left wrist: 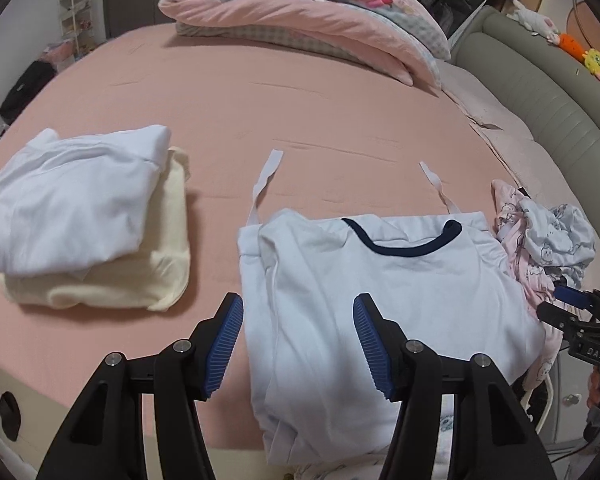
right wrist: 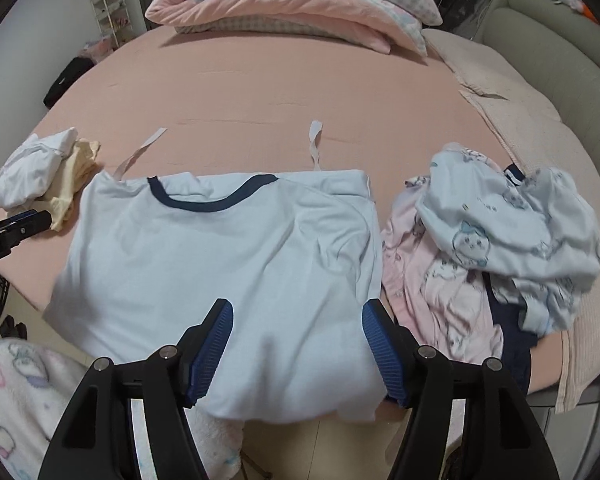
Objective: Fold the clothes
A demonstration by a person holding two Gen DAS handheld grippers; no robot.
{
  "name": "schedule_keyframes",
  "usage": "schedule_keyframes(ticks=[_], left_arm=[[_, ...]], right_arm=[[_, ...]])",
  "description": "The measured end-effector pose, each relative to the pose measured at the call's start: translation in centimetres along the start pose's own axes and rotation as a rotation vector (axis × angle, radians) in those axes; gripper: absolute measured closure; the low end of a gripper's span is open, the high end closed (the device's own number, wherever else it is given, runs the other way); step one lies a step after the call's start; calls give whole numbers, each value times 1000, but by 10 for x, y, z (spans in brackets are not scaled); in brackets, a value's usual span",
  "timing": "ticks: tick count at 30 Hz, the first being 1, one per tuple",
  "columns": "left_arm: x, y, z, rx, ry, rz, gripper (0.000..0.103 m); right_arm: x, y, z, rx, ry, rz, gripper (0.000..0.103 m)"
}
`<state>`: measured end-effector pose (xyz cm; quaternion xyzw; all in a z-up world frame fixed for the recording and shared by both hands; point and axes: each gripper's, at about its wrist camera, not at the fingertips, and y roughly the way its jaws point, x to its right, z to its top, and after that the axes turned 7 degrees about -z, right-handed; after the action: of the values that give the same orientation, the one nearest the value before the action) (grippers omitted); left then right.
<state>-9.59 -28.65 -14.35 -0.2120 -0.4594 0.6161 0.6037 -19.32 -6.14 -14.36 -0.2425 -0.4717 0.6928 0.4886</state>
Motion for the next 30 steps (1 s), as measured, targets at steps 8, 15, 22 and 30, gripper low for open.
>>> schedule_keyframes(ticks=[8,15,22,30], left_arm=[[-12,40,26,-61,-26,6,48],[-20,66,35,-115,-37,-29,48],[-12,86,38,-166,10,-15,48],[-7,104,37,-183,21,11,48]], right_arm=[[9,38,39,-45,32,36,36],[7,71,65,-67,-9,42,36],[-1,102,87,-99,-84,85,36],[-26,130,92,-118,-262,13,36]])
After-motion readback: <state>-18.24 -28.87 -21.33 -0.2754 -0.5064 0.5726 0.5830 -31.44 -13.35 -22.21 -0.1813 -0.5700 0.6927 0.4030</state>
